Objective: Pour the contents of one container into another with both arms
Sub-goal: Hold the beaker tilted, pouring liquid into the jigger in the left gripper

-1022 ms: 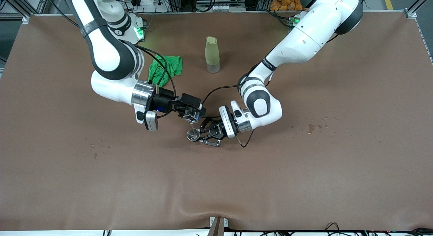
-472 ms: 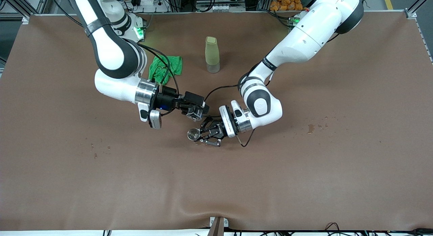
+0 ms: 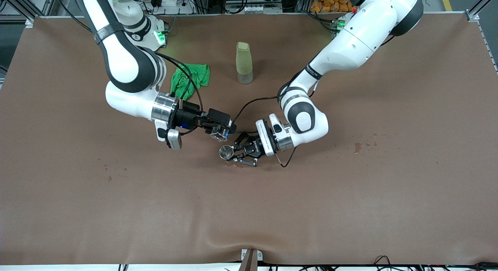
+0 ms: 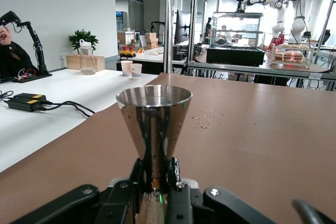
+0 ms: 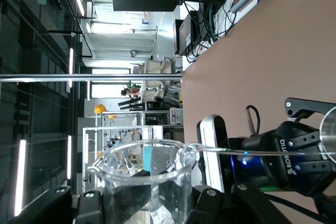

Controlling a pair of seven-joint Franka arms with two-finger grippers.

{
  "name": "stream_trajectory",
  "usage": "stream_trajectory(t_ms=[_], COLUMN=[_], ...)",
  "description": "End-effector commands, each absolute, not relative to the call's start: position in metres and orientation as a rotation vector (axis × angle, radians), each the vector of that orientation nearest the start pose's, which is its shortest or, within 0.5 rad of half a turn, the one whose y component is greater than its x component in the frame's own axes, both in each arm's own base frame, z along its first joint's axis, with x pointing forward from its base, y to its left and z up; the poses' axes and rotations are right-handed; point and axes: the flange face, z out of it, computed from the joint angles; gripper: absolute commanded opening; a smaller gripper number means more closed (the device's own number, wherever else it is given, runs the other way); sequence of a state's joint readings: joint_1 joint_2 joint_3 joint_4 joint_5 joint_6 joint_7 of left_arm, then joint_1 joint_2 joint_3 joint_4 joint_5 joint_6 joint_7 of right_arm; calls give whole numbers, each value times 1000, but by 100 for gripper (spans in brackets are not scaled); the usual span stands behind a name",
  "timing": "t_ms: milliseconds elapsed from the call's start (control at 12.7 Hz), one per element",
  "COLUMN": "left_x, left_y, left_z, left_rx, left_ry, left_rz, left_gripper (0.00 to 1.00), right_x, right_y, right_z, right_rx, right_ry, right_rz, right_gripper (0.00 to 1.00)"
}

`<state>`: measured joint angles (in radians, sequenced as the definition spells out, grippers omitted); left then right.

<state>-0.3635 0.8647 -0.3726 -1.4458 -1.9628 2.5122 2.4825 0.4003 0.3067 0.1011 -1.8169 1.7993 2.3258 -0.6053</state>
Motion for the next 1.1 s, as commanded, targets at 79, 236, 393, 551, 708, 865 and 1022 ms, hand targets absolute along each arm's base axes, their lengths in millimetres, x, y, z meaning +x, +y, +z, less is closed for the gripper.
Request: stream_trajectory(t_ms=[79, 236, 393, 551, 708, 865, 1022], left_x=[583, 583, 583, 583, 583, 579, 579], left_y=[-445, -445, -445, -445, -445, -451, -450], left_z=[222, 223, 223, 223, 223, 225, 225], left_rx=[1567, 1568, 1568, 1568, 1568, 1555, 1557], left_ry=[-1146, -1140, -1140, -1140, -1140, -1134, -1133], left_rz=[1290, 1290, 1291, 1290, 1291, 1286, 1285], left_gripper=[0, 0, 0, 0, 0, 0, 0], right_x=[571, 570, 569, 569, 569, 569, 569], right_y=[329, 331, 332, 333, 333, 333, 333], right_z=[417, 417, 417, 417, 417, 417, 417], right_rx=[-1711, -1688, -1676, -1670, -1669, -1661, -1649], right_ry=[250, 260, 269, 298, 302, 318, 333], right_rz=[-192, -178, -172, -145, -141, -131, -126], right_gripper=[0, 0, 0, 0, 0, 0, 0])
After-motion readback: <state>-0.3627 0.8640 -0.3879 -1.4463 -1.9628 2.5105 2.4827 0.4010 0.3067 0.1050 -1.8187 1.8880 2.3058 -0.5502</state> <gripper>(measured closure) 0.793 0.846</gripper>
